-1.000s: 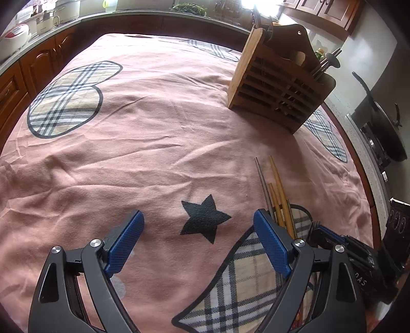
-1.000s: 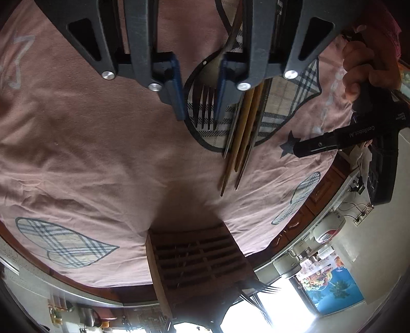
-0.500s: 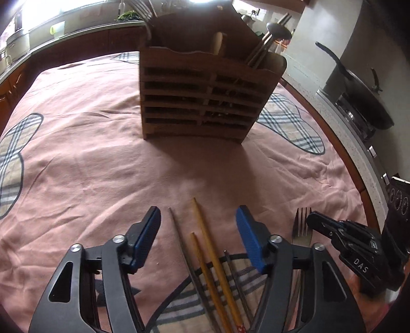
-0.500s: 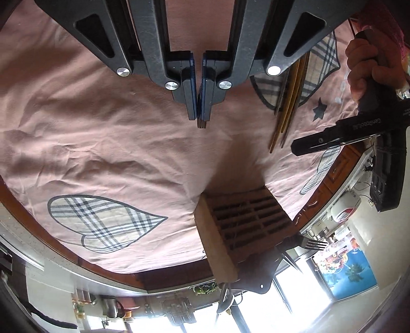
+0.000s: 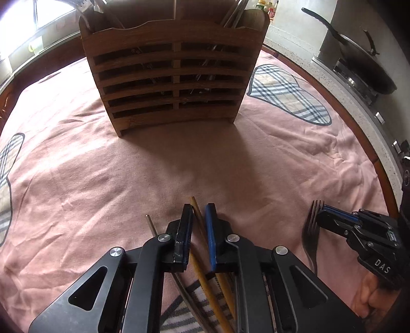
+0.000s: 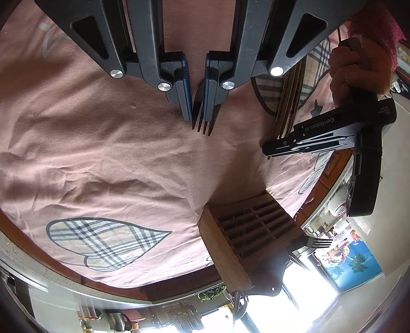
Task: Organize utensils
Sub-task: 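Grasp a metal fork with the right tool while the left grasps a bamboo chopstick, then carry the held fork and chopstick up over the wooden caddy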
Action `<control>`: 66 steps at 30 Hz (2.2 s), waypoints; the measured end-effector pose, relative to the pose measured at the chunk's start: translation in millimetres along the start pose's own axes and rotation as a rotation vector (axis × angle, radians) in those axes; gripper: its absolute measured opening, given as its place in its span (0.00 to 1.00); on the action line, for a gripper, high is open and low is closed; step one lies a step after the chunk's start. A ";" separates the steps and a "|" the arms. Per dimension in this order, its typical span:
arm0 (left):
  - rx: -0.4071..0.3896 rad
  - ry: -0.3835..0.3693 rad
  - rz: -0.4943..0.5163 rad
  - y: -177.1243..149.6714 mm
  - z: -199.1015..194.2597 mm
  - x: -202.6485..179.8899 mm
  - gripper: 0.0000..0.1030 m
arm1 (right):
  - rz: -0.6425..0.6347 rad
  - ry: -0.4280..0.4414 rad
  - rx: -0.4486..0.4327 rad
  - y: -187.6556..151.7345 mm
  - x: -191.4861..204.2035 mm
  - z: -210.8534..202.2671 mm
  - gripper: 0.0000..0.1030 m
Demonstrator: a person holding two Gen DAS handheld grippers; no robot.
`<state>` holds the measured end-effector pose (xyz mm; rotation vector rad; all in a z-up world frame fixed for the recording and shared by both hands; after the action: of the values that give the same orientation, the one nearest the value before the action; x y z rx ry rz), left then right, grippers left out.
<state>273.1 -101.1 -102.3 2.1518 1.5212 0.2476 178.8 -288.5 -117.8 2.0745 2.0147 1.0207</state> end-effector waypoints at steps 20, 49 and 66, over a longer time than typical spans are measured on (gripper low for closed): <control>-0.241 -0.131 -0.149 -18.4 -127.2 38.3 0.04 | -0.074 0.020 -0.149 21.3 32.8 -53.2 0.02; -0.535 -0.143 -0.265 -57.5 -230.0 69.9 0.04 | -0.198 0.001 -0.307 33.8 84.9 -106.5 0.03; -0.639 -0.141 -0.297 -34.5 -244.1 74.3 0.04 | -0.197 0.000 -0.363 52.5 82.0 -118.5 0.03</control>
<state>169.8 46.0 82.0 1.4023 1.4122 0.4050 158.2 -266.6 32.6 1.6587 1.8219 1.2361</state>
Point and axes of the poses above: each gripper's, at about its wrist camera, not at the fingertips, and z roughly the way its jaws point, x to its left, y to its top, the point moved 1 cm from there along z, roughly the way its jaws point, and after that the axes turned 1 degree about -z, right-handed, at the moved point
